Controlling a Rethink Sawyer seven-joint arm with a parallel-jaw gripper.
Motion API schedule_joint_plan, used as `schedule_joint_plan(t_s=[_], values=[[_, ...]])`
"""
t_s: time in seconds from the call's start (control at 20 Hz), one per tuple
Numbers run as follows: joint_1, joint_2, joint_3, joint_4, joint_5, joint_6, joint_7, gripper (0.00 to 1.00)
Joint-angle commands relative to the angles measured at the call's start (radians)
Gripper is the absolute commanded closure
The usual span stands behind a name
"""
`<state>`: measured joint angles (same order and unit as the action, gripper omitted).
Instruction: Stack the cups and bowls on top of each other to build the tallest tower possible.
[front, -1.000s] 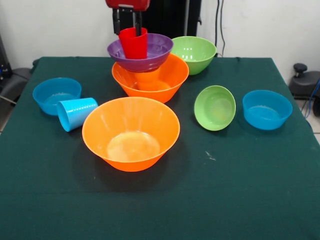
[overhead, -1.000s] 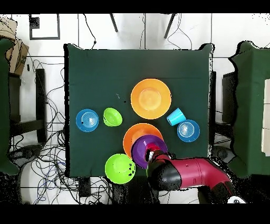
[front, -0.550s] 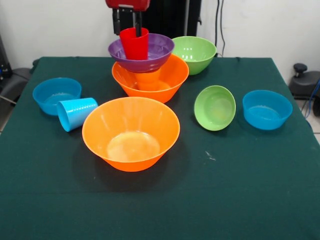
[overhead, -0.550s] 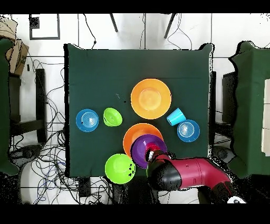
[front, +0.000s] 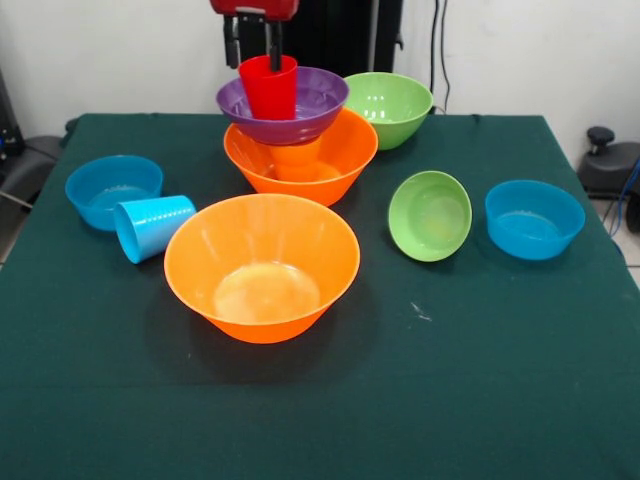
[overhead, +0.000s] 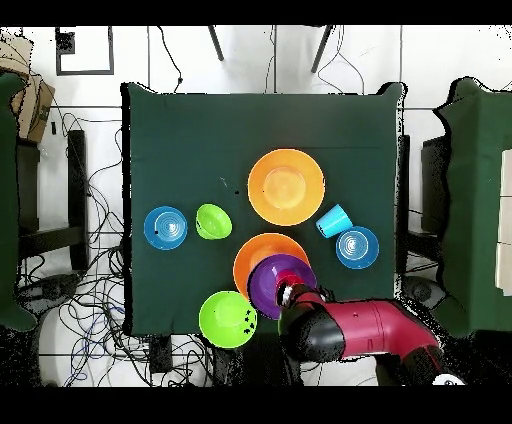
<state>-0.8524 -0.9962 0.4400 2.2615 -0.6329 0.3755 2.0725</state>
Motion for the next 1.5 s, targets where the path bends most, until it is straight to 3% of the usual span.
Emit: schedule_joint_plan(t_s=[0.05, 0.8, 1.1, 1.5], values=[[-0.015, -0.072, 0.091, 0.075, 0.048, 0.002, -0.051, 0.00], [-0.136, -0.377, 0.310, 0.216, 0.419, 0.164, -0.251, 0.00], [-0.067, -0.306, 0.308, 0.148, 0.385, 0.190, -0.151, 0.00], [0.114, -0.223, 0.219, 0.042, 0.333, 0.223, 0.035, 0.00]])
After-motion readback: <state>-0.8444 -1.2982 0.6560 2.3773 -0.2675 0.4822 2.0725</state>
